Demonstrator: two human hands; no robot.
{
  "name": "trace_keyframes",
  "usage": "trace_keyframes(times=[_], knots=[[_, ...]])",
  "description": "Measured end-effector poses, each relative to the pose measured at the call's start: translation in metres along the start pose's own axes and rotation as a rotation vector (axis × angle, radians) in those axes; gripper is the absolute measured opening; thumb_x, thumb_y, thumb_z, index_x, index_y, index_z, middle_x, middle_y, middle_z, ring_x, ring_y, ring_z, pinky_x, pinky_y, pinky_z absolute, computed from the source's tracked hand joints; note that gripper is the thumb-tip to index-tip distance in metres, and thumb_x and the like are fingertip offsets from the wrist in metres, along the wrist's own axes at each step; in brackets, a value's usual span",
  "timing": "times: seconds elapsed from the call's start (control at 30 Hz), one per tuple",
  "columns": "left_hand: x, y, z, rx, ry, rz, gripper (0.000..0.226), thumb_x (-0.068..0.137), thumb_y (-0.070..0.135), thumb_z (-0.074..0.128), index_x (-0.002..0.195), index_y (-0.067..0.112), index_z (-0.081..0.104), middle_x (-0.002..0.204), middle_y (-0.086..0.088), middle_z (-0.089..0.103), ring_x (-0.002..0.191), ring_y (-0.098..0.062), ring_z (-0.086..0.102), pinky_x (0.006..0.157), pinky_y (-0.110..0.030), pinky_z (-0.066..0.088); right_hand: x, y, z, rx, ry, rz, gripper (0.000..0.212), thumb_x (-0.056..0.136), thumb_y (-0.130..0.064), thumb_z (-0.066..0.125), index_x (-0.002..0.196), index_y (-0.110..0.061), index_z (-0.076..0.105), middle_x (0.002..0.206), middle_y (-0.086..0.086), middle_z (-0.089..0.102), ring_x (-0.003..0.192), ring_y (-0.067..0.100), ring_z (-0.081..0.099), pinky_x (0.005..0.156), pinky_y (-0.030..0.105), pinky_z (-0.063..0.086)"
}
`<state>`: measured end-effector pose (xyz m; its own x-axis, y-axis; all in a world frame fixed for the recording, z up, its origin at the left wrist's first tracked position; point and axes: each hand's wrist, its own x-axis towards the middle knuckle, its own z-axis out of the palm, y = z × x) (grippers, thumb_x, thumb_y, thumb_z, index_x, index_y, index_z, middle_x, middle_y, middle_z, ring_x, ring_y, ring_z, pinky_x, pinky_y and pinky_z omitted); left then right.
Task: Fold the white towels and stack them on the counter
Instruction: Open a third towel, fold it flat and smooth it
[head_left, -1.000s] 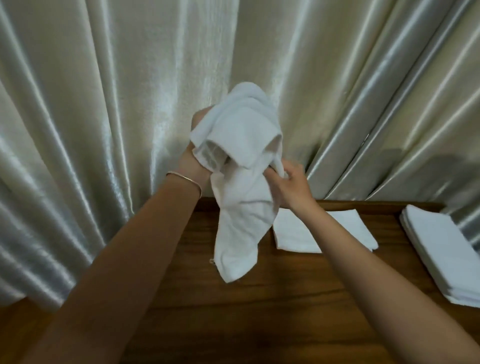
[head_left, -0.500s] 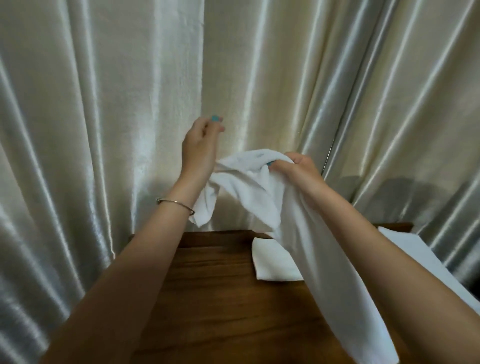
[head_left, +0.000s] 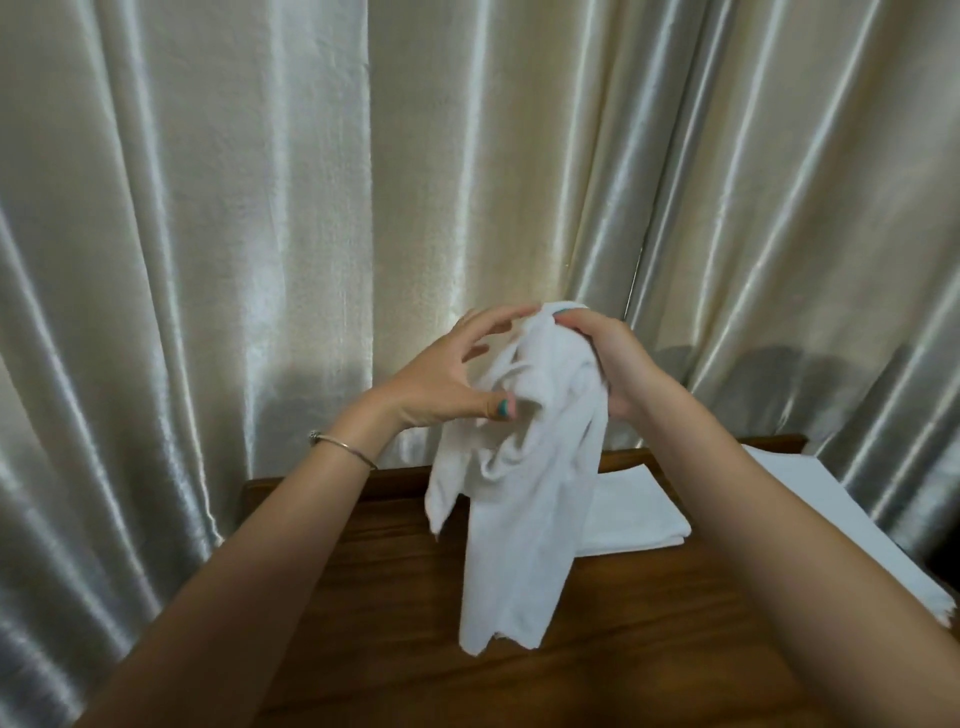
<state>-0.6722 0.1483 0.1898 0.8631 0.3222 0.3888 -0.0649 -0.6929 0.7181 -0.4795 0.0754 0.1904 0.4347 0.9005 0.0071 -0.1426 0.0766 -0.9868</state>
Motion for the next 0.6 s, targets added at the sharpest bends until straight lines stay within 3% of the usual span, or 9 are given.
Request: trace_keyframes(times=[0.1,0.17,0.23,0.3,0.4,0.47,0.6], knots=[[0.005,0.005,0.009,0.285,-0.025,0.004,0.074,0.056,0.046,0.084,0.121,0.037,0.050,0.124,0.012,0.036,0.121,-0.005,0.034,0.105,-0.016,0.027,0.002,-0.001,-0.007,0.055,-0.002,0.024,0.027,0.080,-0.026,0.066,0.099,-0.008,0.064,0.085,0.016,0.067,0.079,0.030,0.066,0.069,0.034,0.053],[0.010,0.007,0.017,0.438,0.044,0.029,0.055,0.065,0.036,0.083,0.112,0.033,0.055,0.114,0.012,0.034,0.112,-0.010,0.032,0.102,-0.021,0.029,0.002,0.000,-0.008,0.057,-0.008,0.055,0.027,0.080,-0.026,0.065,0.100,-0.008,0.062,0.083,0.015,0.065,0.074,0.028,0.065,0.065,0.034,0.052],[0.014,0.009,0.022,0.415,0.105,0.080,0.034,0.074,0.023,0.077,0.103,0.025,0.061,0.105,0.011,0.043,0.102,-0.008,0.038,0.095,-0.023,0.034,0.002,0.002,-0.009,0.045,-0.024,0.086,0.028,0.080,-0.026,0.065,0.101,-0.007,0.062,0.082,0.014,0.065,0.071,0.027,0.065,0.061,0.033,0.053],[0.016,0.011,0.024,0.306,0.127,0.099,0.018,0.081,0.008,0.066,0.097,0.016,0.064,0.096,0.011,0.056,0.090,-0.001,0.049,0.082,-0.015,0.038,0.002,0.003,-0.010,0.007,-0.022,0.100,0.032,0.079,-0.026,0.065,0.105,-0.007,0.065,0.090,0.015,0.066,0.077,0.028,0.066,0.065,0.034,0.054],[0.022,0.011,0.026,0.217,0.184,0.065,0.028,0.085,-0.001,0.056,0.096,0.023,0.067,0.097,0.013,0.061,0.086,-0.001,0.054,0.070,-0.009,0.040,0.001,0.004,-0.011,-0.069,-0.011,0.112,0.032,0.081,-0.025,0.065,0.108,-0.007,0.069,0.096,0.014,0.069,0.085,0.027,0.068,0.073,0.035,0.054],[0.029,0.011,0.029,0.194,0.223,0.056,0.025,0.086,0.003,0.057,0.092,0.025,0.066,0.094,0.016,0.059,0.083,0.001,0.053,0.070,-0.008,0.039,-0.002,0.011,-0.005,-0.180,0.039,0.112,0.028,0.082,-0.029,0.067,0.101,-0.010,0.071,0.094,0.010,0.073,0.079,0.022,0.070,0.068,0.029,0.054],[0.045,0.004,0.037,0.181,0.348,-0.047,0.029,0.085,0.002,0.047,0.076,0.028,0.057,0.098,0.001,0.052,0.083,0.001,0.049,0.072,-0.003,0.036,-0.005,0.033,0.011,-0.570,0.188,0.055,0.049,0.049,-0.057,0.060,0.076,-0.017,0.053,0.095,0.009,0.058,0.082,0.022,0.055,0.063,0.030,0.041]])
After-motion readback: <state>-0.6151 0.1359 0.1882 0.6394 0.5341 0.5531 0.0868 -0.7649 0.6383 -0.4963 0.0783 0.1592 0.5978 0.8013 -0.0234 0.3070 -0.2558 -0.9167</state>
